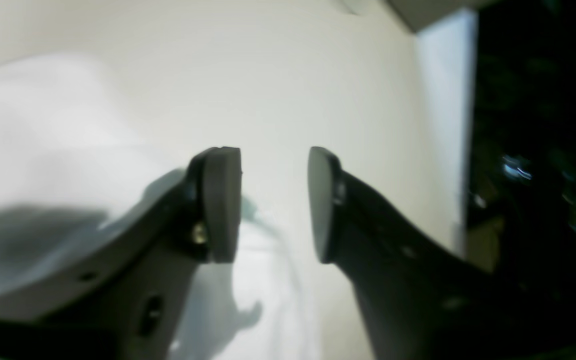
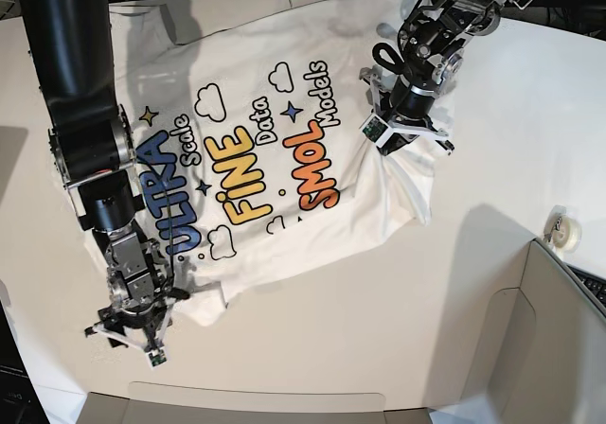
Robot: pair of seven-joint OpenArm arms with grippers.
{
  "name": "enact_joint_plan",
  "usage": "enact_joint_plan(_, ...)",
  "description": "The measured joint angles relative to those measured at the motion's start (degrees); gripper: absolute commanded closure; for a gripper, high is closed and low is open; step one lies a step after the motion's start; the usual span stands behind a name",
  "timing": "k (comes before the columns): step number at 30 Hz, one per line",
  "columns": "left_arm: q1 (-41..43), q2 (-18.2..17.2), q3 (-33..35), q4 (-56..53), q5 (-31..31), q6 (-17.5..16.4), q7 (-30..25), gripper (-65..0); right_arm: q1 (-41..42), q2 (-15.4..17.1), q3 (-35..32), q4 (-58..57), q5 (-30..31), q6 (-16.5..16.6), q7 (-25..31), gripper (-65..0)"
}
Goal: Layout the t-shirt on the table in an organized manner, then fold the t-shirt properly
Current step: 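Press and smooth the shirt body with both grippers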
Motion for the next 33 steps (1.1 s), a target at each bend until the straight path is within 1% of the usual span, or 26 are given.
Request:
enact_joint_plan(1, 0.09, 0.04, -0.04, 0.35, -0.04, 0.0, 0.2, -2.3, 0.24, 1.03, 0.0, 0.02, -0.04, -1.81, 2.08, -32.4)
enact_joint_plan(2, 0.04, 0.07, -0.11, 0.66, -0.11, -0.07, 0.72, -2.3, 0.26, 1.88, 0.13, 0.07, -0.17, -3.26, 3.52, -33.0)
enact_joint_plan(3, 0.0, 0.09, -0.13, 0.74, -0.07, -0.07, 1.2, -2.5, 0.2, 2.71, 0.2, 0.09, -0.17, -3.69, 4.37, -33.0)
enact_joint_plan(5, 0.35, 0.55, -2.67, 1.44, -1.01, -0.79, 1.38, -2.7, -1.11, 3.98, 0.2, 0.22, 0.02, -3.82, 5.53, -33.0)
enact_joint_plan(7, 0.61, 2.14, -7.58, 2.69, -2.54, -1.66, 2.8, -2.8, -3.37, 4.17, 0.2, 0.98, 0.04, -3.65, 5.01, -33.0)
enact_joint_plan(8, 0.96, 3.85, -10.86, 2.91, -2.69, -1.44, 4.59, -2.8, -5.16, 4.13, 0.2, 2.16, 0.02, -3.41, 5.22, -33.0)
enact_joint_plan(9, 0.87, 5.53, -14.75, 2.71, -2.71, -1.22, 5.11, -2.8, -6.91, 3.93, 0.2, 3.65, 0.24, -3.26, 4.96, -33.0)
enact_joint_plan(10, 0.28, 7.02, -18.34, 2.64, -2.97, -1.77, 5.64, -2.8, -8.52, 3.8, 0.2, 5.4, 0.2, -3.19, 4.96, -33.0)
enact_joint_plan(12, -2.99, 9.77, -25.11, 1.88, -2.23, -0.7, 5.97, -2.8, -12.28, 3.89, 0.15, 9.35, 0.13, -2.73, 5.49, -33.0)
enact_joint_plan(14, -7.13, 11.34, -29.86, 0.48, -2.14, -0.28, 5.66, -2.8, -15.5, 4.81, 0.13, 12.92, 0.15, -2.78, 5.53, -33.0)
enact_joint_plan(16, -9.68, 11.87, -32.11, -1.88, -1.99, -0.28, 5.27, -2.8, -18.58, 6.34, 0.15, 16.2, 0.22, -2.86, 5.25, -33.0)
enact_joint_plan(18, -10.82, 12.2, -33.05, -3.76, -2.01, -0.52, 8.0, -2.8, -21.27, 8.04, 0.15, 19.98, 0.2, -3.26, 5.27, -33.0)
enact_joint_plan(20, -10.71, 12.33, -33.16, -4.83, -2.58, -0.98, 10.69, -2.8, -23.06, 9.64, 0.15, 24.06, 0.13, -2.91, 4.87, -33.0)
enact_joint_plan(21, -10.45, 12.41, -33.88, -4.68, -2.75, -0.98, 11.32, -2.8, -23.56, 10.29, 0.15, 25.88, 0.17, -2.91, 4.66, -32.9)
enact_joint_plan(23, -9.99, 12.87, -36.17, -0.81, -3.43, -0.94, 12.59, -2.8, -24.09, 11.26, 0.15, 29.46, 0.13, -3.02, 4.79, -32.9)
enact_joint_plan(25, -10.6, 14.12, -37.64, 4.63, -2.49, -0.57, 11.76, -2.8, -24.28, 12.07, 0.13, 33.2, 0.04, -2.97, 2.1, -32.9)
enact_joint_plan(27, -10.6, 14.99, -37.59, 9.46, -2.12, -0.31, 12.31, -2.8, -24.57, 12.46, 0.13, 36.35, 0.13, -3.04, -4.04, -32.9)
enact_joint_plan(28, -10.27, 15.23, -37.4, 11.13, -2.4, -0.61, 14.14, -2.8, -25.14, 12.72, 0.13, 38.14, 0.22, -2.93, -7.41, -32.9)
enact_joint_plan(31, -8.85, 17.05, -36.68, 12.72, -3.19, -2.62, 18.56, -2.8, -28.7, 14.27, 0.07, 44.02, 0.24, -2.75, -13.0, -32.9)
enact_joint_plan(33, -8.0, 17.05, -36.72, 12.52, -3.21, -5.46, 20.26, -2.8, -31.61, 15.39, -0.02, 47.58, 0.28, -2.6, -15.32, -32.9)
